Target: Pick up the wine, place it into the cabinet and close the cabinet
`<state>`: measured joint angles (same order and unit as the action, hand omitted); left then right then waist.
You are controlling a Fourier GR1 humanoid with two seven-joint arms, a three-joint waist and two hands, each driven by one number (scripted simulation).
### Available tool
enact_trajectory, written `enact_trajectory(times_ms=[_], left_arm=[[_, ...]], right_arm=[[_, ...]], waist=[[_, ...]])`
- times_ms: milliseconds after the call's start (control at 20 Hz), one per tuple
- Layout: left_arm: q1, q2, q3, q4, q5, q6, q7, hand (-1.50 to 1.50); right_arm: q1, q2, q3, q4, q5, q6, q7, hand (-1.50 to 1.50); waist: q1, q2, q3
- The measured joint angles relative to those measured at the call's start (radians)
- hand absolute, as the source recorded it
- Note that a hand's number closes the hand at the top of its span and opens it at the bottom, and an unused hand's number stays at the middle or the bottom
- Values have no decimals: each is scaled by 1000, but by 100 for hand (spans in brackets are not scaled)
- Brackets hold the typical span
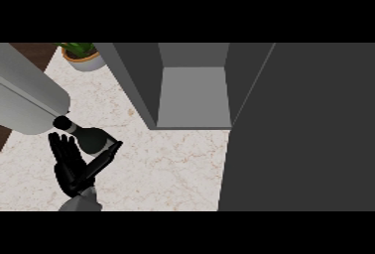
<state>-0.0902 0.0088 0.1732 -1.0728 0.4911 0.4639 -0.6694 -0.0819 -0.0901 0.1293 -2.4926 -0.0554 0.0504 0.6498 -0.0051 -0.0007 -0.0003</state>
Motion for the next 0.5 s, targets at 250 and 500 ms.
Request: enact_trajectory(times_ms=[250,500], left_arm=[[-4,-2,11,47,18,-45,-36,-150],[-61,12,40,109,44,-76,-63,-150]], right_arm=[[-26,2,3,-5,-1,-14,34,-150],[-12,4,0,-4,0,-10,19,-150]], waist=[[0,0,0],[-1,0,0]])
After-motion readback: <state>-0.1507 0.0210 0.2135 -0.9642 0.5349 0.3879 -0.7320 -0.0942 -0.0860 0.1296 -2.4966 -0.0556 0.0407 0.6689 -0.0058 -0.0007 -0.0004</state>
